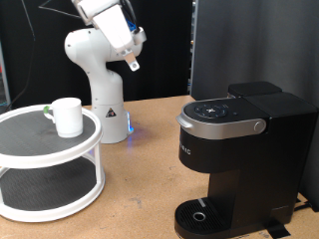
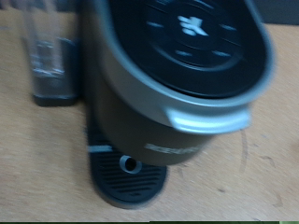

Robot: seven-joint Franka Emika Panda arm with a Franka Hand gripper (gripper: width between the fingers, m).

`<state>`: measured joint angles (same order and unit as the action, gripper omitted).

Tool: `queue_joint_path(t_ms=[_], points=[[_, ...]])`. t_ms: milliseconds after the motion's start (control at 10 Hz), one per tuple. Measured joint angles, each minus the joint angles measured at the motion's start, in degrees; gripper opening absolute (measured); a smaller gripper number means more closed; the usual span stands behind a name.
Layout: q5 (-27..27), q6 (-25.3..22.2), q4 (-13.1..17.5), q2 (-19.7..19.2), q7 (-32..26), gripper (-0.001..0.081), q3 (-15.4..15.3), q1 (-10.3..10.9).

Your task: Make a cup of coffee with the keurig machine

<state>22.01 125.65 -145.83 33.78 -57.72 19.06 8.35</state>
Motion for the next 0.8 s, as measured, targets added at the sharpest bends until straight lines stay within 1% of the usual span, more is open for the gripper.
queue_joint_path(t_ms=[200, 300, 400, 500, 600, 700, 800], points=[[-0.73, -8.69, 0.0, 3.72, -4.19, 0.0004, 3.16, -0.17], [-1.24, -11.34, -0.1, 5.46, -5.64, 0.0004, 4.19, -0.18], [-1.23, -10.83, -0.16, 5.25, -5.03, 0.0004, 4.08, -0.18], [1.28, -5.54, -1.15, 5.34, -2.17, 0.0004, 3.68, -0.29], [4.3, -0.34, -2.77, 5.74, 1.46, 0.0004, 3.33, -0.45], [7.0, 2.39, -3.85, 6.15, 4.52, 0.0004, 3.35, -0.7], [8.01, 3.02, -4.39, 6.47, 7.59, 0.0004, 3.38, -1.33]])
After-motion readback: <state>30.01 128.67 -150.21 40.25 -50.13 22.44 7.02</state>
